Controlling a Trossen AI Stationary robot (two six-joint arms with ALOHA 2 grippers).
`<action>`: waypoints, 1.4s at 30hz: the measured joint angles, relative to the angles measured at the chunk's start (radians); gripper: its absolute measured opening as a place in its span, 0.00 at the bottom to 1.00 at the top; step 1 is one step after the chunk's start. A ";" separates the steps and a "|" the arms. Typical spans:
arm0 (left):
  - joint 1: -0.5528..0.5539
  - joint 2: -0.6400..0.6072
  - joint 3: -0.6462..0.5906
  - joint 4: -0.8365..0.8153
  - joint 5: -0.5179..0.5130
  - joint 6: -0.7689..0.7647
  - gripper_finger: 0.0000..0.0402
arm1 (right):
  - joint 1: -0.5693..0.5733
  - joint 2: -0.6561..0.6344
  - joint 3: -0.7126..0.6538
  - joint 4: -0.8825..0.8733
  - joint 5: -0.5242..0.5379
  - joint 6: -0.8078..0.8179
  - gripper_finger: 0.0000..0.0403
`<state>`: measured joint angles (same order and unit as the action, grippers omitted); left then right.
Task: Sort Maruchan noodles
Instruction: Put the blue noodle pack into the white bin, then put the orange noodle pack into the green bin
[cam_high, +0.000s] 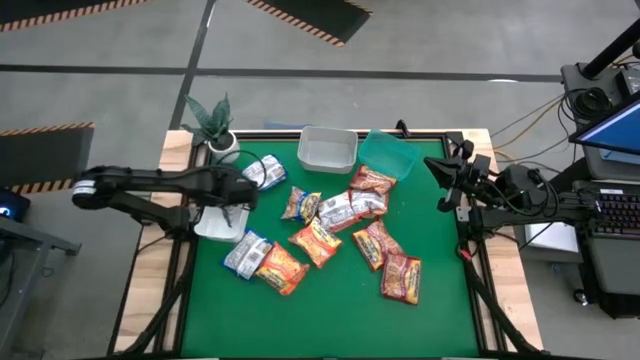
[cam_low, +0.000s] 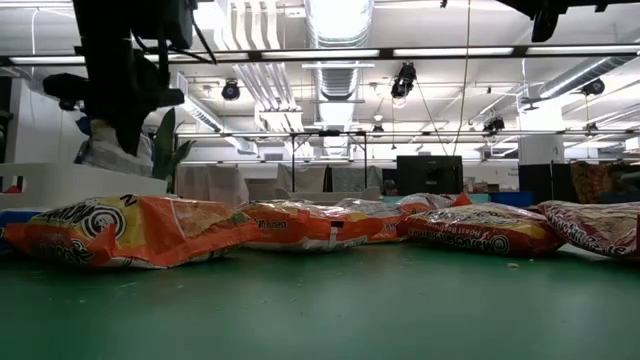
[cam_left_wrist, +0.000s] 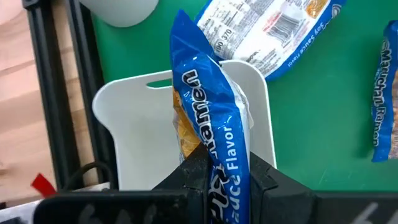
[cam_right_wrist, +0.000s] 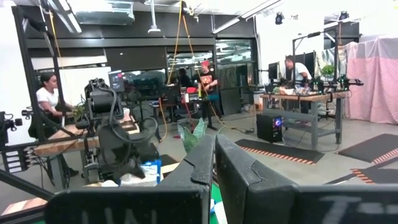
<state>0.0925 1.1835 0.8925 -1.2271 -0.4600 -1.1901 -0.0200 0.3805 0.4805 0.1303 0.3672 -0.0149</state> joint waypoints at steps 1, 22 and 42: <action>0.000 0.011 -0.002 0.011 -0.001 0.000 0.07 | 0.000 0.000 0.000 0.000 0.000 -0.002 0.02; -0.014 0.137 -0.007 0.074 0.025 0.074 0.30 | 0.000 0.000 0.000 0.001 0.000 -0.004 0.02; -0.129 0.007 0.068 0.694 0.244 1.258 0.31 | 0.000 0.003 -0.004 -0.016 0.000 0.076 0.02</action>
<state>-0.0368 1.1908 0.9604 -0.5329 -0.2156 0.0678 -0.0196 0.3832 0.4763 0.1147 0.3672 0.0610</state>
